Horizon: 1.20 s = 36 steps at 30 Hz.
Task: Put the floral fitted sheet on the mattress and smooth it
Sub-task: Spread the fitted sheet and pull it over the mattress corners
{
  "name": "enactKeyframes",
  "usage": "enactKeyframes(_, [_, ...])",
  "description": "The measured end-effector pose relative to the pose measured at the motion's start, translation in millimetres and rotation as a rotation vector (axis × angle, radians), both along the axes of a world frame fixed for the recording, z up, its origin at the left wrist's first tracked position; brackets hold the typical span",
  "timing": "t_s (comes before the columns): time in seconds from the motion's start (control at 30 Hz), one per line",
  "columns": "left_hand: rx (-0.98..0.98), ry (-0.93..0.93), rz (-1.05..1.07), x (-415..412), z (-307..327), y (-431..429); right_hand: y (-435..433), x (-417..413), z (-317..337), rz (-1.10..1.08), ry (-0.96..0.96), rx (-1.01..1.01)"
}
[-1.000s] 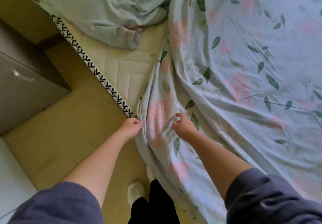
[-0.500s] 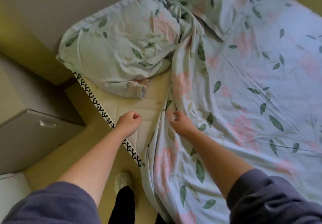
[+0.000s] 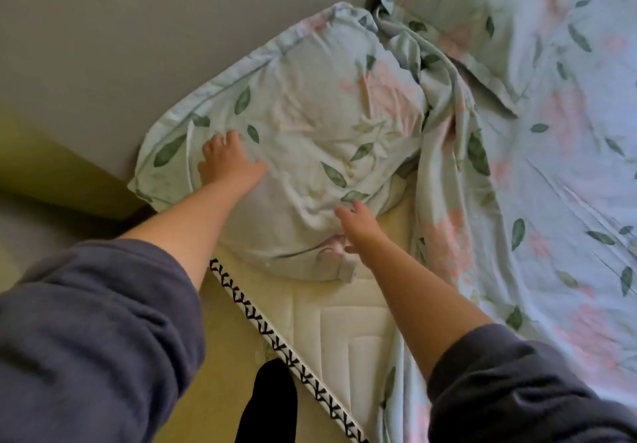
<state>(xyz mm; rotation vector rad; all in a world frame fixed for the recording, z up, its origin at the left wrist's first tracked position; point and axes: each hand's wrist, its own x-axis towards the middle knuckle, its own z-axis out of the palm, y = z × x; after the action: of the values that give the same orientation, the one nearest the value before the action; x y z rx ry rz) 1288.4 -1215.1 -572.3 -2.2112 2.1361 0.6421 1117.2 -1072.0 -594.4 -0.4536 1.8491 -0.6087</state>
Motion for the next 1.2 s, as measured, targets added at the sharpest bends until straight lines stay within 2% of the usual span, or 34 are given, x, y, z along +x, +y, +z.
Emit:
enactKeyframes(0.1, [0.034, 0.01, 0.003, 17, -19, -57, -41, 7, -8, -0.182, -0.139, 0.002])
enactKeyframes(0.27, [0.196, 0.224, 0.146, 28, -53, -114, -72, 17, -32, -0.443, -0.235, -0.029])
enactKeyframes(0.4, [0.267, 0.133, 0.144, 18, -46, -130, -87, 23, -34, -0.617, -0.288, -0.146])
enactKeyframes(0.57, [-0.016, 0.225, 0.007, -4, 7, -115, -90, 18, 5, -0.631, -0.231, -0.2])
enactKeyframes(0.67, [-0.184, 0.257, -0.02, -16, 61, -95, -87, 6, 47, -0.598, -0.155, -0.214])
enactKeyframes(0.83, [-0.496, 0.359, -0.067, -52, 161, -41, -57, -26, 137, -0.559, -0.052, -0.369])
enactKeyframes(0.97, [-0.593, 0.541, -0.017, -111, 229, 32, 4, -88, 209, -0.543, 0.072, -0.532])
enactKeyframes(1.1, [-0.469, 0.684, -0.023, -204, 262, 111, 83, -181, 261, -0.56, 0.289, -0.59])
enactKeyframes(1.2, [-0.142, 0.777, -0.283, -298, 265, 175, 155, -265, 281, -0.55, 0.517, -0.465])
